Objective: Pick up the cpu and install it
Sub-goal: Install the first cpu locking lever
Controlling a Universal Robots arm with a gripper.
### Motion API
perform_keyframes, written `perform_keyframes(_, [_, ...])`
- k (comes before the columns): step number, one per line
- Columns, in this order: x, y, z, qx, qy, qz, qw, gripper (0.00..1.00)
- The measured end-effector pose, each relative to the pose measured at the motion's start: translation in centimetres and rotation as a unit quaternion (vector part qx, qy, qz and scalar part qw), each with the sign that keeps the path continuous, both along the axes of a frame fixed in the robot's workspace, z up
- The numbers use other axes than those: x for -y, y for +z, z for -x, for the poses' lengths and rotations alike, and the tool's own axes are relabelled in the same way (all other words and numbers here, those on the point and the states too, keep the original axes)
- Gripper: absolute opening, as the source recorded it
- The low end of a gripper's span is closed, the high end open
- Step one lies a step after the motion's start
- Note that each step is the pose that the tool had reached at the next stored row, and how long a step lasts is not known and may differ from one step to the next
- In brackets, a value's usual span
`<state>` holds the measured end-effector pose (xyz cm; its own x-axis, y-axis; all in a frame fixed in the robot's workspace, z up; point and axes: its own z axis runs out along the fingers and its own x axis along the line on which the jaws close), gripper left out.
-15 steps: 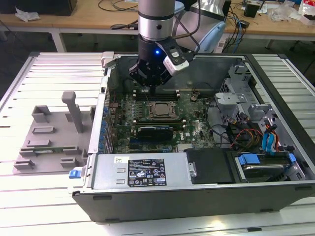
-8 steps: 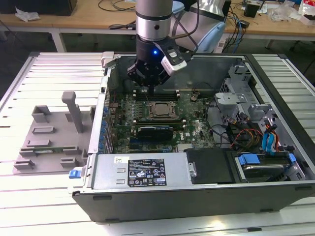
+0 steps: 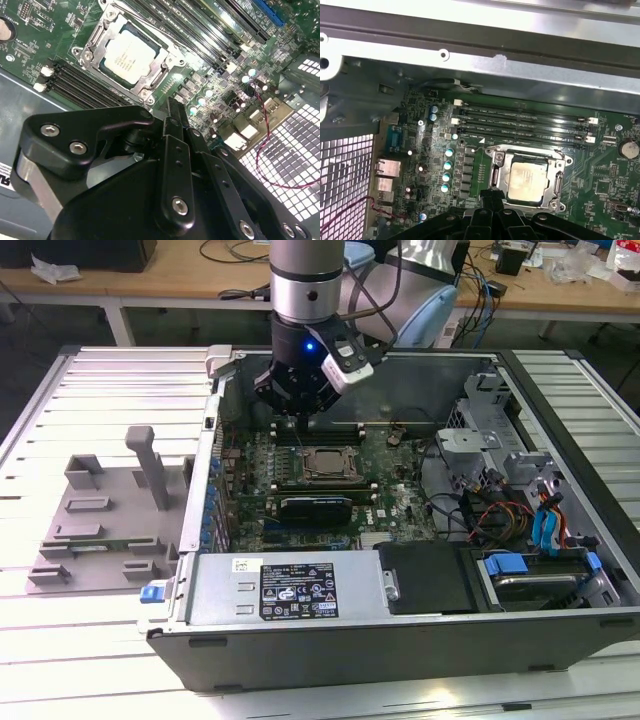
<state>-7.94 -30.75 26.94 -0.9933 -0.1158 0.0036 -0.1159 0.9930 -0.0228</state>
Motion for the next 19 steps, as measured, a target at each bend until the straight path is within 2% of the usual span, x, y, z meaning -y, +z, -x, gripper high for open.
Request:
perform_keyframes(6, [-0.29, -0.06, 0.35, -0.0001, 0.0, 0.0, 1.0, 0.11])
perform_keyframes(8, [-0.58, -0.1, 1.11, 0.0, 0.0, 0.0, 1.0, 0.11])
perform_keyframes(9, [-1.61, -0.2, 2.41, -0.0001, 0.0, -0.0038, 1.0, 0.11])
perform_keyframes(10, [-1.81, -0.22, 2.62, -0.0001, 0.0, -0.0068, 1.0, 0.11])
perform_keyframes(12, [-2.05, -0.28, 2.91, 0.0, 0.0, -0.0146, 0.9999, 0.11])
perform_keyframes(13, [-2.1, -0.33, 2.91, 0.0, -0.001, -0.016, 0.9999, 0.11])
perform_keyframes(16, [-2.25, -0.51, 2.91, 0.0001, -0.006, -0.0162, 0.9998, 0.11])
perform_keyframes(19, [-2.69, -0.65, 2.91, 0.0002, -0.014, -0.0162, 0.9998, 0.11])
